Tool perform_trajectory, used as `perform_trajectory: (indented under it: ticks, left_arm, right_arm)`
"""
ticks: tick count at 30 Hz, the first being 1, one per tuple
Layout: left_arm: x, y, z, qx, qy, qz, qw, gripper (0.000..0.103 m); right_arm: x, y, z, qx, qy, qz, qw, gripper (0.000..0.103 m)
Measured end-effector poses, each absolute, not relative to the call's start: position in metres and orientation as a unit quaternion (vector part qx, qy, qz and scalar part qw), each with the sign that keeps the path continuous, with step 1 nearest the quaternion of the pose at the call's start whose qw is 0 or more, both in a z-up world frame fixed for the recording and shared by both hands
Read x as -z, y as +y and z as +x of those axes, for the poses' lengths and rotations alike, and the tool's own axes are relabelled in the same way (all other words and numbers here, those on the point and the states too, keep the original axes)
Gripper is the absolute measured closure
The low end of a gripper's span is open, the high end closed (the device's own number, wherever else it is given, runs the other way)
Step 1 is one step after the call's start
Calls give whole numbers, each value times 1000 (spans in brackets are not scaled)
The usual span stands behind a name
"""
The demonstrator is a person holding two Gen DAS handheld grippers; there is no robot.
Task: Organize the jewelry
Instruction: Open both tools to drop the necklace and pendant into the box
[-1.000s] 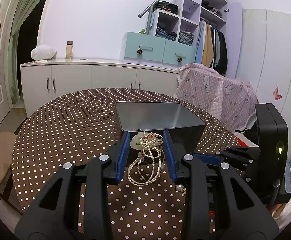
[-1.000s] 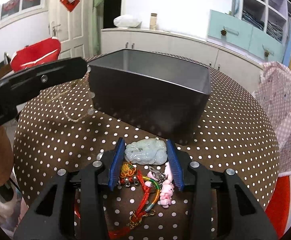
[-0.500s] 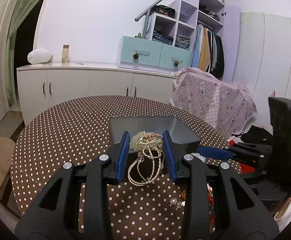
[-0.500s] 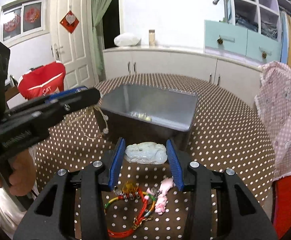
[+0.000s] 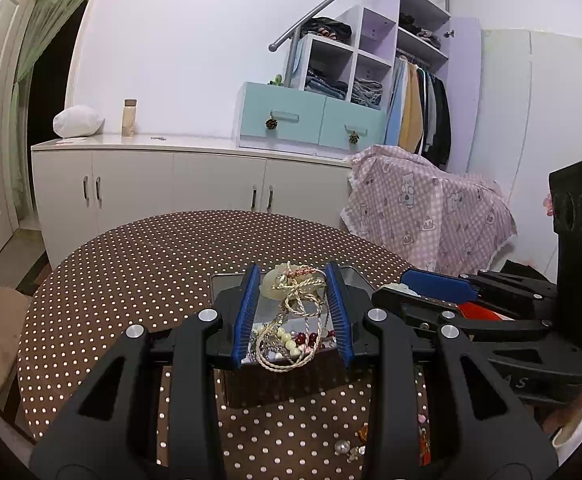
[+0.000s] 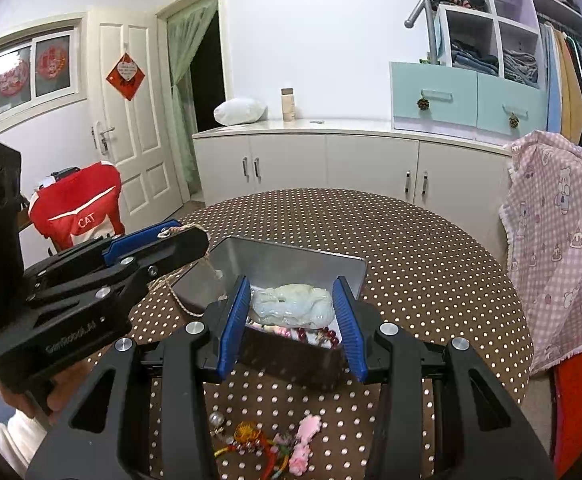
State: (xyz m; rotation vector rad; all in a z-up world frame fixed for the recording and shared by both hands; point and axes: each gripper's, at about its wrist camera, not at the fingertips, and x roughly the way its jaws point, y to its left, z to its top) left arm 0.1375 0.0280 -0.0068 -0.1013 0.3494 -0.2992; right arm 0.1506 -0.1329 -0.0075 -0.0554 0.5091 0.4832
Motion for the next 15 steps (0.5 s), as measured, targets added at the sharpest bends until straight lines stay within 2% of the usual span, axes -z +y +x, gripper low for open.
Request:
perform_trajectory:
  ticks: [8, 9, 11, 15]
  left_arm:
    - [12, 27, 155, 122, 206, -51, 969, 68]
    - [13, 28, 157, 123, 211, -53, 968, 64]
    - [12, 30, 157, 113, 210, -55, 970, 50]
    - [10, 33, 153, 118, 200, -50, 971, 46]
  right_arm:
    - [9, -130, 165, -242, 264, -25, 933, 63]
    - [9, -129, 164, -246, 265, -27, 932, 63]
    - [9, -129, 163, -242, 264, -31, 933, 63]
    - [6, -130, 160, -239, 256, -35, 936, 62]
